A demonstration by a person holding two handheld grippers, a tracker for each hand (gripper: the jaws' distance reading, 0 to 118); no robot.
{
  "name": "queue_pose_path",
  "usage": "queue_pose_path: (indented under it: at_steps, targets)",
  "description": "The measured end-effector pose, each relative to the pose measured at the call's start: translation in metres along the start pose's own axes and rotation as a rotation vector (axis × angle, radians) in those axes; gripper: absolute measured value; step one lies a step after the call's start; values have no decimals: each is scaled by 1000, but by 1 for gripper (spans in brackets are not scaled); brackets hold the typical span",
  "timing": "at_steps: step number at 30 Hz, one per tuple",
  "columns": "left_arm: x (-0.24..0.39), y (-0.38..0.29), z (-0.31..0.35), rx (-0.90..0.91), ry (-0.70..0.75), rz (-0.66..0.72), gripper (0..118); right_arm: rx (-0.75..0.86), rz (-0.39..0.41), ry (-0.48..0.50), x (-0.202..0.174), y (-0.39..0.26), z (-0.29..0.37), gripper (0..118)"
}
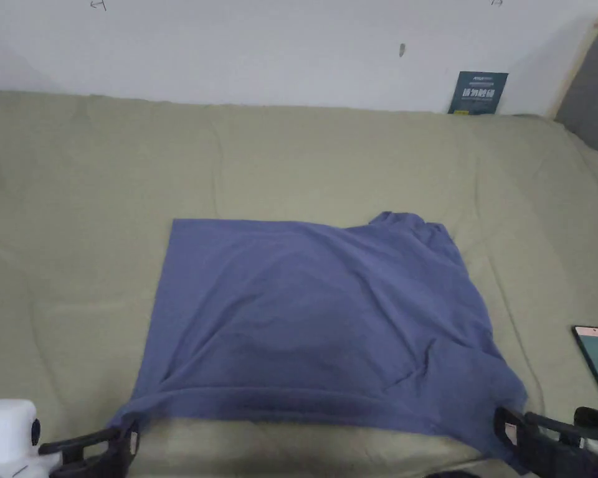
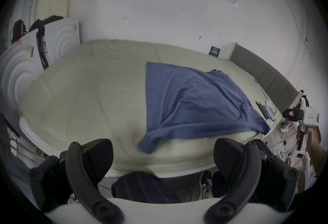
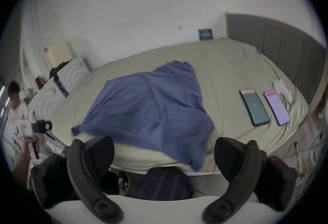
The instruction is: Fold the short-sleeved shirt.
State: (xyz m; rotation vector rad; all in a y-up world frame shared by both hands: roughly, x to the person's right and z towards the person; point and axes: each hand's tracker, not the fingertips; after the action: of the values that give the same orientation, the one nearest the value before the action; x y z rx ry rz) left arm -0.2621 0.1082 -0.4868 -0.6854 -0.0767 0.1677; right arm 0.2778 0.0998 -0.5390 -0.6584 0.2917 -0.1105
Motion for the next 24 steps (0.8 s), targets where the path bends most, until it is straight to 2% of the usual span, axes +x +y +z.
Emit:
queue_pose_path:
  at_steps: [1, 2, 3, 4, 5, 6, 7, 8, 9, 10, 11, 12, 14, 15, 18, 19, 22, 23, 24]
  targets:
    - [3, -5, 8, -2, -11, 4, 80, 33, 12, 5, -16, -4, 9, 80]
    - [5, -8, 13, -11, -23, 12, 26, 36, 13, 2, -25, -8, 11, 43]
    - [15, -19, 2, -45, -10, 1, 0, 24, 3, -14, -34, -12, 8, 1]
    - [21, -27, -2, -120, 86, -12, 0, 25, -14, -20, -40, -16, 6, 0]
    - [17, -30, -12, -142, 103, -65, 0, 40, -76, 48, -42, -19, 9, 0]
    - [12, -30, -19, -180, 68, -54, 0, 33, -117, 108, -42, -22, 7, 0]
    - [-45, -56, -40, -203, -25, 65, 0, 21, -135, 125, -44, -26, 4, 0]
    - [-61, -59, -49, -203, -31, 77, 0, 19, -103, 79, -48, -29, 1, 0]
    - [-81, -59, -60, -210, -35, 85, 13, 3, -70, 54, -54, -29, -1, 0]
    - [-72, -54, -65, -186, 43, 5, 46, -10, -60, 57, -53, -32, -4, 0]
    - [-53, -48, -66, -184, 63, -16, 92, -23, -70, 61, -51, -33, -6, 0]
    - [-60, -46, -80, -204, 55, -15, 118, -32, -83, 63, -49, -34, -6, 0]
    - [-73, -43, -104, -274, 19, -7, 118, -46, -96, 58, -48, -33, -7, 0]
    - [-40, -18, -104, -179, 0, -85, 118, -48, -96, 45, -46, -33, -6, 0]
    - [-21, -6, -139, -229, 62, -132, 118, -51, -114, 11, -40, -30, -3, 0]
    - [-36, -2, -137, -250, 65, -154, 118, -55, -123, 0, -36, -29, -2, 0]
    - [-22, -3, -158, -290, 54, -205, 117, -63, -136, -30, -31, -27, 0, 0]
    - [-32, -10, -169, -302, 57, -238, 113, -65, -135, -38, -28, -27, 1, 0]
    - [-26, -12, -172, -305, 59, -270, 96, -67, -135, -50, -25, -26, 2, 0]
